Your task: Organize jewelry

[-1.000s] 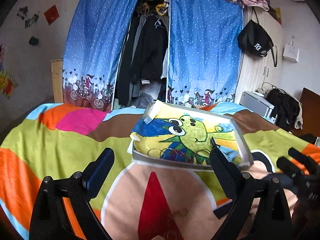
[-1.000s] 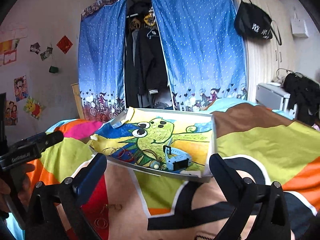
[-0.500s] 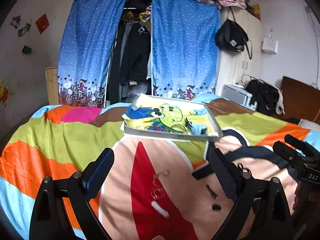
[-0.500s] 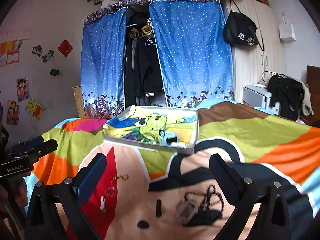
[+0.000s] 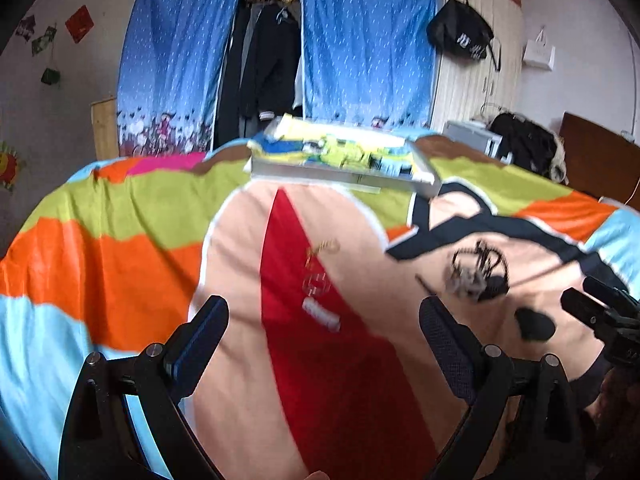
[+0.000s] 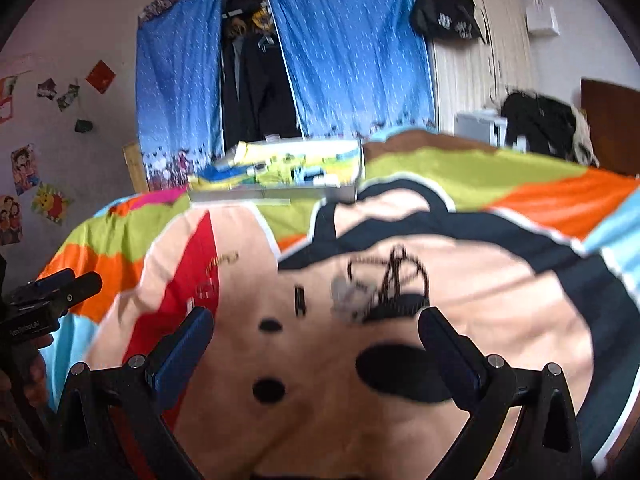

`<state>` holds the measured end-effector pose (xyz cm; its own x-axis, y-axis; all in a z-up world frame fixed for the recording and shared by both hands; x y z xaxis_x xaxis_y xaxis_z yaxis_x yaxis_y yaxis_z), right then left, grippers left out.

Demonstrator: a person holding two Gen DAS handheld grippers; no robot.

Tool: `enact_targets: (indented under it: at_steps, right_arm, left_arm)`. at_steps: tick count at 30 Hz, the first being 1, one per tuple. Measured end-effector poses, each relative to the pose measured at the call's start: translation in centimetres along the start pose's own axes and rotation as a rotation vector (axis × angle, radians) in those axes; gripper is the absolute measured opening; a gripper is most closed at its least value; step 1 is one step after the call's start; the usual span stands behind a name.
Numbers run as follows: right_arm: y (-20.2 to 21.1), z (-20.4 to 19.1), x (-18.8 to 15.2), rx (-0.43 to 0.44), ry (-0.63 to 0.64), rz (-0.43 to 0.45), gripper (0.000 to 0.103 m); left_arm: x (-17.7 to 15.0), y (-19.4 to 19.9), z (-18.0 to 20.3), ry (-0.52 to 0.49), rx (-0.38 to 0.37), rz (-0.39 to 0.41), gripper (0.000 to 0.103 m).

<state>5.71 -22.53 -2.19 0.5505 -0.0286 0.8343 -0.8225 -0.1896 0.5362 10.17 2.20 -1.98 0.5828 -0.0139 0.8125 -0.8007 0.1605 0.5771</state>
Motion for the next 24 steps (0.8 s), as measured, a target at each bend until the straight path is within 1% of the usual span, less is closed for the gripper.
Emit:
enact_targets:
  at_steps: [3,8,12,16,24]
  right_arm:
    - [-0.5,0.1,-1.8,0.0,-0.013,-0.041,0.103]
    - [-1.7,0.4,-3.2,0.01,-0.02,-0.093,0.103]
    - [-2.6,0.3,-3.7,0.025,-0.021,-0.132,0.103]
    - [-3.6,0.3,-4.2,0.036,-0.018,-0.172,0.103]
    - [-4.7,1.0,-4.2,0.053,-0.03,-0.198,0.103]
  left_arm:
    - [-1.8,-0.9,-0.4,0.016,0.014,-0.052,0.094]
    - [-3.5,-1.8,-0.7,0.011,0.04,-0.103,0.094]
    - [-4.1,-2.8,-1.0,0.002,0.054,-0.137,0.094]
    - [-4.6,-3.7,-1.4,0.021,0.065,-0.171,0.094]
    - [-4.7,-4.9,-1.9,0.025,0.092,-0.206,0.094]
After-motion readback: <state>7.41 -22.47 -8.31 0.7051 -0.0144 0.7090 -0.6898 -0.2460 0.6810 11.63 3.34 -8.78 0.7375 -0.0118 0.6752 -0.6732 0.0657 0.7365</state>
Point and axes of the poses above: each gripper's, at about its wrist camera, not at the fingertips, and y roughly against the way its jaws point, z to its right, x to its top, the point moved 4 cm from there along -y, roughly the way its jaws point, and after that the axes turned 1 degree about x, right-handed, at the moved point
